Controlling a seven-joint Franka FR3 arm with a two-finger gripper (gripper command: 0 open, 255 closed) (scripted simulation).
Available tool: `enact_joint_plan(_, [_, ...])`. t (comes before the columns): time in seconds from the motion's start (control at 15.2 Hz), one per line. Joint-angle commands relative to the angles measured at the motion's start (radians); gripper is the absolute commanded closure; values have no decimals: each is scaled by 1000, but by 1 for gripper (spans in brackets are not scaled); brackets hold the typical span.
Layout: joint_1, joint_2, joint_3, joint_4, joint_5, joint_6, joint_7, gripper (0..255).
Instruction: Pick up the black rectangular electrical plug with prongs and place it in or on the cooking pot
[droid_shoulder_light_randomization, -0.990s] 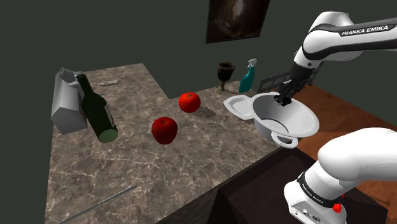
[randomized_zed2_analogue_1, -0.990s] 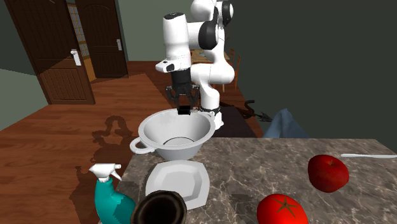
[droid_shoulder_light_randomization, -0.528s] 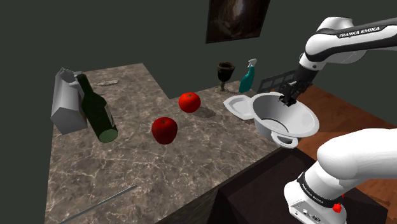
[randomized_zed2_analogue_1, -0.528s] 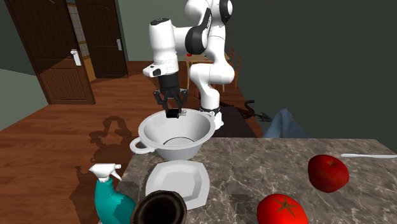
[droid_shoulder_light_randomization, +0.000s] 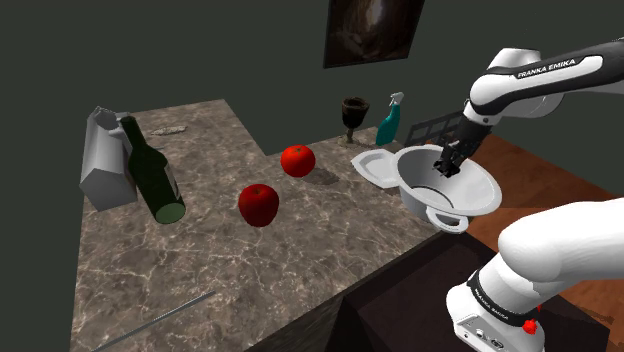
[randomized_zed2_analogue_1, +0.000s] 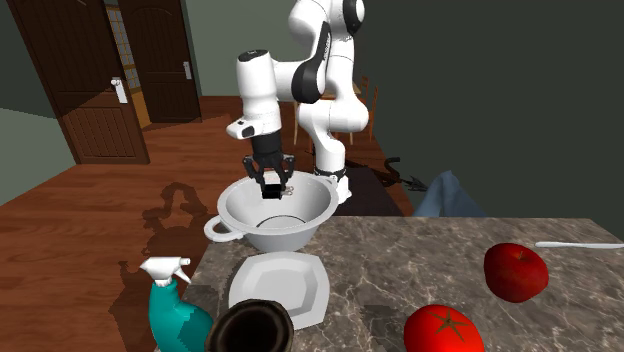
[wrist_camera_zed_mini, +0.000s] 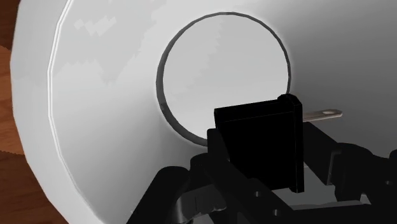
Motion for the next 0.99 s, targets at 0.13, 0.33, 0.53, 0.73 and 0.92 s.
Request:
enact_joint_plan(0.13, [2, 30, -10, -25, -1, 55, -6, 255])
enact_joint_plan(0.33, [2, 30, -10, -25, -1, 55, -6, 255])
enact_joint_plan(0.53, [2, 30, -10, -25, -1, 55, -6, 255])
enact_joint_plan(0.73, [2, 30, -10, -25, -1, 55, -6, 0])
enact_joint_plan(0.92, [2, 30, -10, -25, -1, 55, -6, 0])
